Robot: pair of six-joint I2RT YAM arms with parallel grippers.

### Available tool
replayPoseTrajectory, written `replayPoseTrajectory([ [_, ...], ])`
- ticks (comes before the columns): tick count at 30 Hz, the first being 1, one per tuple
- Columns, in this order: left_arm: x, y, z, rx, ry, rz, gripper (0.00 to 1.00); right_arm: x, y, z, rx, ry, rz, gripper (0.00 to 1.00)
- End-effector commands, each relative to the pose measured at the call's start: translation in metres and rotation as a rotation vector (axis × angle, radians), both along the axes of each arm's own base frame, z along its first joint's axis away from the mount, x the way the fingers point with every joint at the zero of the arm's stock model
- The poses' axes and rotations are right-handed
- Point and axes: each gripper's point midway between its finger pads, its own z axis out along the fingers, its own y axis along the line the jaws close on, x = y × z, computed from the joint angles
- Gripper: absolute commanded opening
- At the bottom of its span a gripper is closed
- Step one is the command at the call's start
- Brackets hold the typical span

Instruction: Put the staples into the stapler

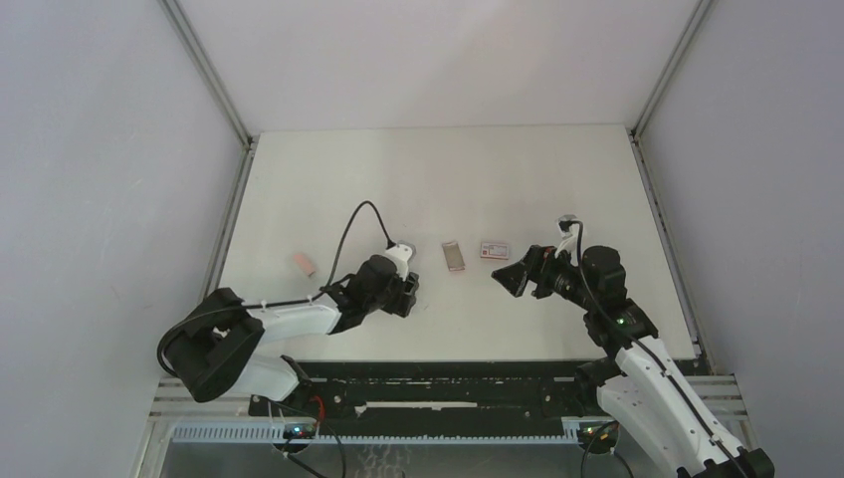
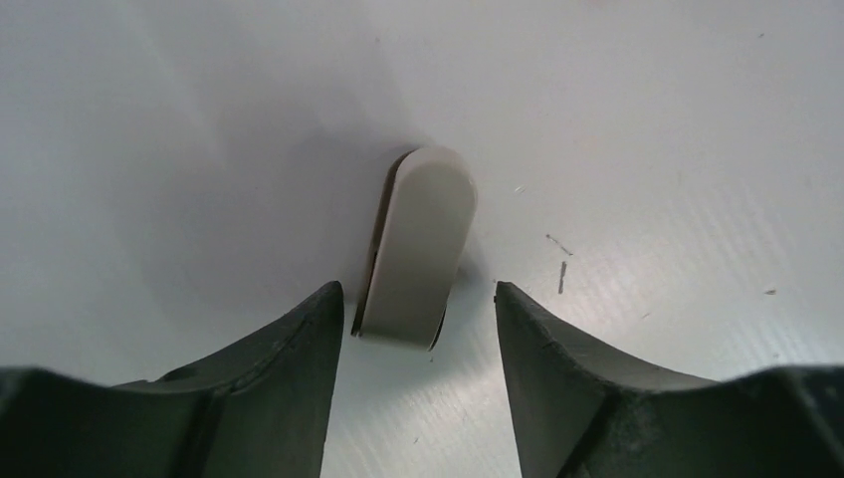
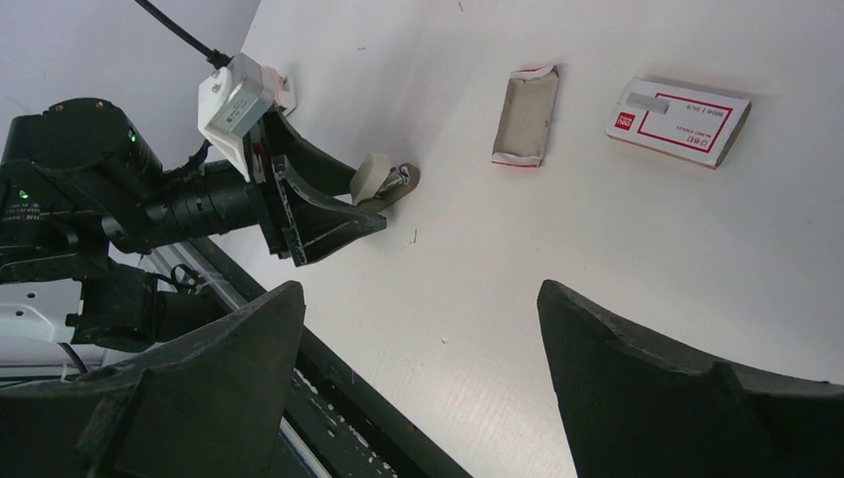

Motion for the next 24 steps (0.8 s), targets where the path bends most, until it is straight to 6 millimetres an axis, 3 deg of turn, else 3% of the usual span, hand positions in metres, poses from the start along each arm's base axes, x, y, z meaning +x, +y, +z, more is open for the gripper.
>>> replayPoseTrajectory([
  [1, 0.01, 0.015, 0.004, 0.183, -0.074, 0.06, 0.6, 0.005, 0.0, 0.014, 0.025, -0.048, -0.011, 0.87],
  [9, 0.002, 0.006, 0.006, 0.152, -0.09, 0.014, 0.41, 0.008, -0.001, 0.01, 0.023, -0.027, -0.028, 0.87],
  [15, -0.002, -0.022, 0.033, 0.074, -0.192, -0.093, 0.01, 0.009, 0.008, -0.002, 0.042, 0.062, -0.051, 0.91],
  [21, -0.017, -0.062, 0.09, -0.153, -0.26, -0.149, 0.0, 0.004, 0.052, -0.003, 0.063, 0.066, -0.015, 0.97],
  [24, -0.027, -0.075, 0.108, -0.225, -0.275, -0.169, 0.0, 0.004, 0.069, -0.008, 0.083, 0.109, 0.006, 0.98],
])
